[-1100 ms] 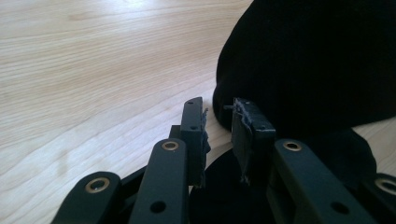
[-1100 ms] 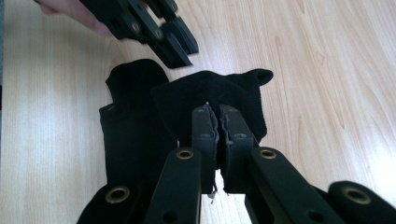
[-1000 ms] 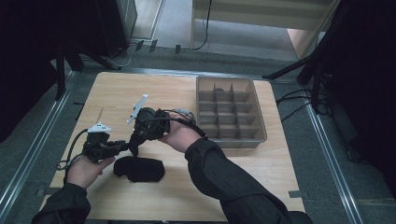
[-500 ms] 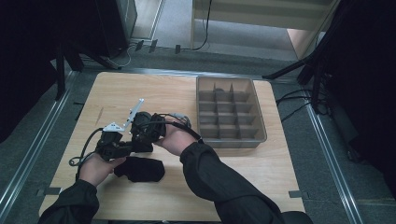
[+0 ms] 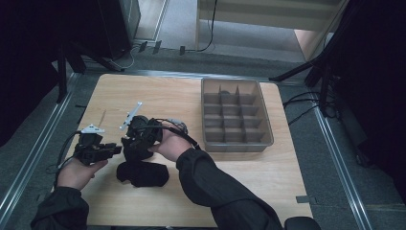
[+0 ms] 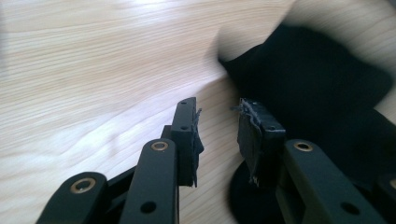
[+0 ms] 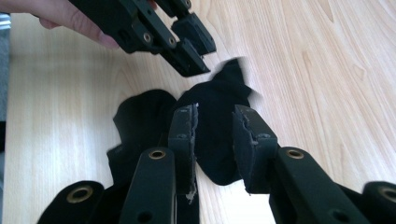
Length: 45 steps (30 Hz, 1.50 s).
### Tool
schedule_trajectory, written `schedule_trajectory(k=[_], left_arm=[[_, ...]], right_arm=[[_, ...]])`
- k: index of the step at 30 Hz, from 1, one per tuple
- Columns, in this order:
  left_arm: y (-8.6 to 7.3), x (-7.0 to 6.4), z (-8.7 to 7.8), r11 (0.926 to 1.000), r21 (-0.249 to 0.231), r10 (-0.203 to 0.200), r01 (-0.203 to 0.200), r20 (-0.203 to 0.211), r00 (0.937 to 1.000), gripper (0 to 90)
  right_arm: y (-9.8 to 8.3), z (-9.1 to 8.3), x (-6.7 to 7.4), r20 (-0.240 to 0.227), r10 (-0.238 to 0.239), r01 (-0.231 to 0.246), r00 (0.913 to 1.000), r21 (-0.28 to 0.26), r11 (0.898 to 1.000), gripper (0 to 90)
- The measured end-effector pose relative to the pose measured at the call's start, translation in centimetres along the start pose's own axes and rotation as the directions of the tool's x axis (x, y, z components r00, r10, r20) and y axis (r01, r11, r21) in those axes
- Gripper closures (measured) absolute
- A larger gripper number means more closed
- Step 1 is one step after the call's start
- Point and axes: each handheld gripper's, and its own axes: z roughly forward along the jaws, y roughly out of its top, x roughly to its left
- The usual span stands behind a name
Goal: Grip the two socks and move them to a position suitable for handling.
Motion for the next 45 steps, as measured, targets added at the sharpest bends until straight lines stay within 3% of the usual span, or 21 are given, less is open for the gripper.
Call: schedule_trajectory(k=[7,12,17,22,28,37,42,45], left_arm=[[-0.6,2.1,-1.7,0.9976,-0.042,-0.057,0.055,-0.039,0.9976,60.5],[-1.0,2.6,-2.5,0.9966,-0.061,-0.058,0.055,-0.047,0.9972,57.8],[-1.3,2.7,-3.1,0.9965,-0.065,-0.054,0.052,-0.024,0.9983,55.4],[-1.4,2.9,-1.9,0.9988,-0.027,-0.041,0.040,-0.013,0.9991,55.3],[-1.4,3.7,-0.5,0.9991,-0.006,-0.042,0.042,-0.004,0.9991,55.7],[-1.7,4.4,0.6,0.9985,0.014,-0.053,0.052,0.010,0.9986,55.7],[-1.8,4.4,1.1,0.9990,0.031,-0.033,0.032,0.011,0.9994,56.1],[-1.9,4.4,1.4,0.9988,0.042,-0.024,0.023,0.011,0.9997,56.2]], right_arm=[[-0.1,-0.4,-0.2,-0.004,0.006,-0.006,1.0000,-0.029,1.000,66.6],[-0.9,-0.3,-0.8,0.001,0.028,-0.028,0.9996,-0.042,0.999,66.6],[-2.1,-0.2,-1.1,-0.012,0.056,-0.057,0.9984,-0.067,0.996,67.2],[-3.1,0.6,-1.4,-0.004,0.061,-0.061,0.9981,-0.088,0.994,67.4],[-4.2,2.2,-2.2,0.001,0.109,-0.108,0.9940,-0.130,0.986,67.4],[-5.0,5.3,-3.7,0.006,0.186,-0.183,0.9826,-0.141,0.973,66.6],[-5.3,6.8,-4.3,0.013,0.197,-0.194,0.9802,-0.134,0.972,64.4],[-5.7,7.7,-4.8,-0.002,0.224,-0.223,0.9745,-0.122,0.967,63.4]])
